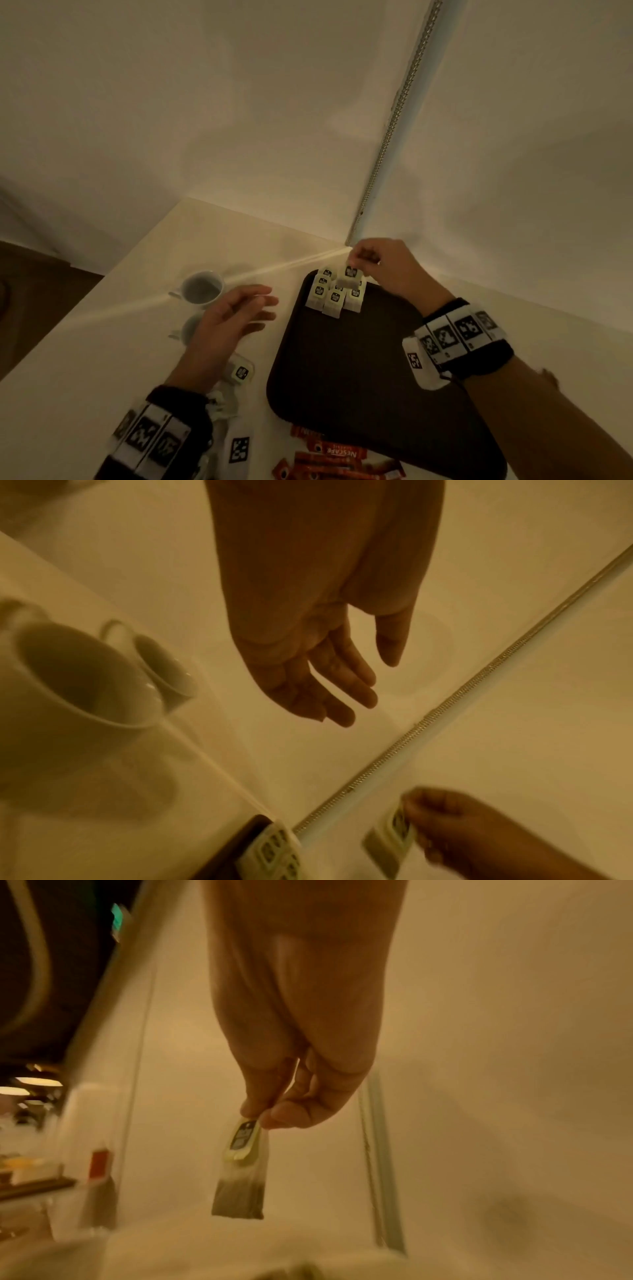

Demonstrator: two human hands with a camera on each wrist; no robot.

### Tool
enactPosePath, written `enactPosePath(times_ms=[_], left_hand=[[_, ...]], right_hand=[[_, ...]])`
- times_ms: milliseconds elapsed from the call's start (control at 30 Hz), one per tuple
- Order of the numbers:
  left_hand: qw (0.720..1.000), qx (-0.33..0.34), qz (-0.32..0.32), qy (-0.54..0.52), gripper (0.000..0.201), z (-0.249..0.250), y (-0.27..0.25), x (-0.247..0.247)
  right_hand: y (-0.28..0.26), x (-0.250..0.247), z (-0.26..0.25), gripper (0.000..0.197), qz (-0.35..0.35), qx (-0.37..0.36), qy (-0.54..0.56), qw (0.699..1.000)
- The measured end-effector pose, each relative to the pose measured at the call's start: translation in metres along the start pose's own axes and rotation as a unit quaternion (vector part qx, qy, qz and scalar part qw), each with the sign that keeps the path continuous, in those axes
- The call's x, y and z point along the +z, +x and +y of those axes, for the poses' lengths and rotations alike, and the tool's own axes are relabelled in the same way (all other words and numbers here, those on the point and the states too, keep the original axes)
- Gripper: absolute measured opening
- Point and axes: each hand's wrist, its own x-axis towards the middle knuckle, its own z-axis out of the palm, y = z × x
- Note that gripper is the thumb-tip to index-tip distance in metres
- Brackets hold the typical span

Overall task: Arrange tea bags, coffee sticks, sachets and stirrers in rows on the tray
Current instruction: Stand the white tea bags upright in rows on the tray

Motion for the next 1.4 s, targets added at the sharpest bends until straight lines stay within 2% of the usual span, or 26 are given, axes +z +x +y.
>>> enactPosePath(times_ms=[167, 300, 400, 500, 567, 933, 1000, 1067, 1133, 1200, 1300, 1333, 1400], left_hand=[[0.999, -0.022, 0.046, 0.011, 0.02, -0.018, -0.027, -0.035], [0.996, -0.056, 0.072, -0.007, 0.037, -0.033, -0.044, -0.053], [0.992, -0.079, 0.097, -0.007, 0.02, -0.044, -0.056, -0.065], [0.988, -0.107, 0.115, 0.01, 0.019, -0.051, -0.067, -0.078], [0.985, -0.118, 0.128, 0.014, 0.019, -0.052, -0.071, -0.085], [0.975, -0.137, 0.173, 0.021, 0.019, -0.042, -0.088, -0.103], [0.976, -0.126, 0.179, 0.021, 0.019, -0.037, -0.093, -0.102], [0.976, -0.118, 0.183, 0.02, 0.019, -0.034, -0.097, -0.102], [0.976, -0.117, 0.184, 0.022, 0.018, -0.032, -0.1, -0.102], [0.975, -0.116, 0.188, 0.022, 0.018, -0.031, -0.102, -0.102], [0.975, -0.109, 0.191, 0.02, 0.016, -0.031, -0.106, -0.101], [0.976, -0.106, 0.19, 0.021, 0.016, -0.031, -0.108, -0.101], [0.977, -0.104, 0.185, 0.019, 0.016, -0.033, -0.113, -0.103]], right_hand=[[-0.011, 0.043, 0.068, 0.014, -0.117, 0.138, -0.003, 0.984], [-0.014, 0.073, 0.096, 0.015, -0.177, 0.171, -0.008, 0.969], [-0.009, 0.085, 0.108, 0.013, -0.135, 0.19, -0.002, 0.972], [0.001, 0.088, 0.117, 0.012, -0.055, 0.199, -0.001, 0.979], [0.008, 0.088, 0.121, 0.012, -0.03, 0.203, 0.003, 0.979], [0.023, 0.09, 0.124, 0.013, 0.0, 0.208, -0.027, 0.978], [0.022, 0.095, 0.115, 0.017, 0.025, 0.193, -0.044, 0.98], [0.016, 0.104, 0.09, 0.018, 0.032, 0.149, -0.032, 0.988], [0.002, 0.119, 0.054, 0.015, -0.004, 0.081, 0.013, 0.997], [-0.018, 0.14, 0.018, 0.015, -0.106, -0.002, 0.038, 0.994], [-0.05, 0.177, -0.025, 0.028, -0.281, -0.095, 0.024, 0.955], [-0.059, 0.19, -0.035, 0.035, -0.318, -0.103, 0.014, 0.942], [-0.075, 0.215, -0.052, 0.05, -0.341, -0.13, -0.025, 0.931]])
